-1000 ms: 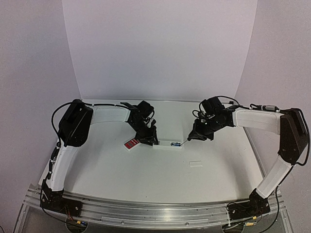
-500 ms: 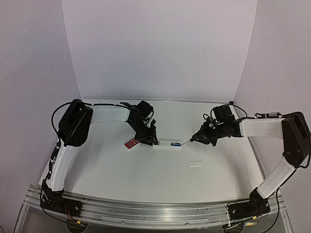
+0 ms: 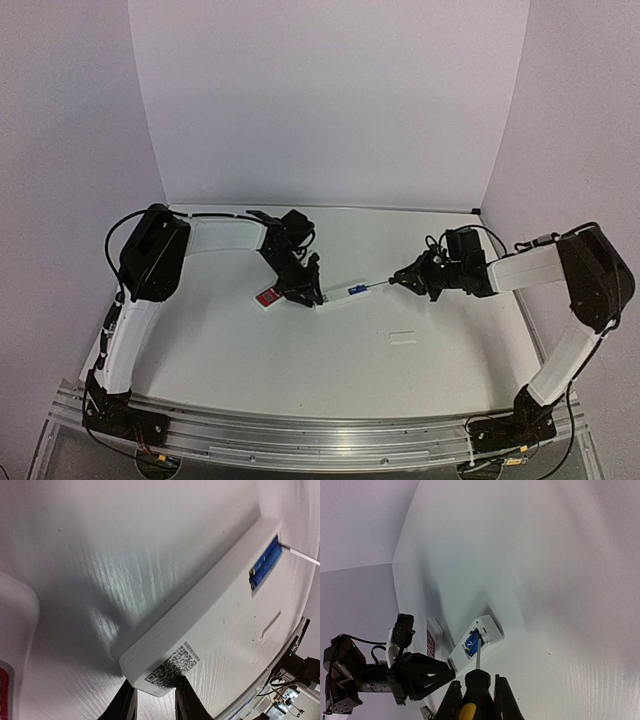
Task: Unload the batteries from the remote control
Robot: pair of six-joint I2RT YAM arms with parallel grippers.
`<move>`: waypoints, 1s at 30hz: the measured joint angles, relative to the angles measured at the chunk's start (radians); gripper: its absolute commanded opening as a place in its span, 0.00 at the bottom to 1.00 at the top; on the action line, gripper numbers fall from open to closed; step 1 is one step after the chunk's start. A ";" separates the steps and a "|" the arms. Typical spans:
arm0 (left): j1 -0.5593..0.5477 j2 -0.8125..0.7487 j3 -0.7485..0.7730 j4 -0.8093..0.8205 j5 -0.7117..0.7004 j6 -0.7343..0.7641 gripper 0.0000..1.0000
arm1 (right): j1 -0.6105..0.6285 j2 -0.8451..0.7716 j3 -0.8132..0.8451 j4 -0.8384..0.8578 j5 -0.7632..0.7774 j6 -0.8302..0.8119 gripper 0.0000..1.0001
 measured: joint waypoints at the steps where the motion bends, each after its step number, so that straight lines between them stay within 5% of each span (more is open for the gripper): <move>1: -0.004 0.000 0.000 -0.013 0.015 0.000 0.24 | 0.001 0.019 0.000 0.039 0.000 0.009 0.00; 9: -0.020 0.003 0.001 -0.002 0.018 0.006 0.24 | 0.128 0.085 0.000 0.270 -0.211 0.051 0.00; 17: -0.020 0.004 0.002 0.004 0.018 0.004 0.23 | 0.111 0.056 0.000 0.284 -0.279 0.045 0.00; 30: -0.020 0.005 0.001 0.025 0.011 0.009 0.22 | 0.089 -0.185 0.074 -0.257 0.065 -0.279 0.00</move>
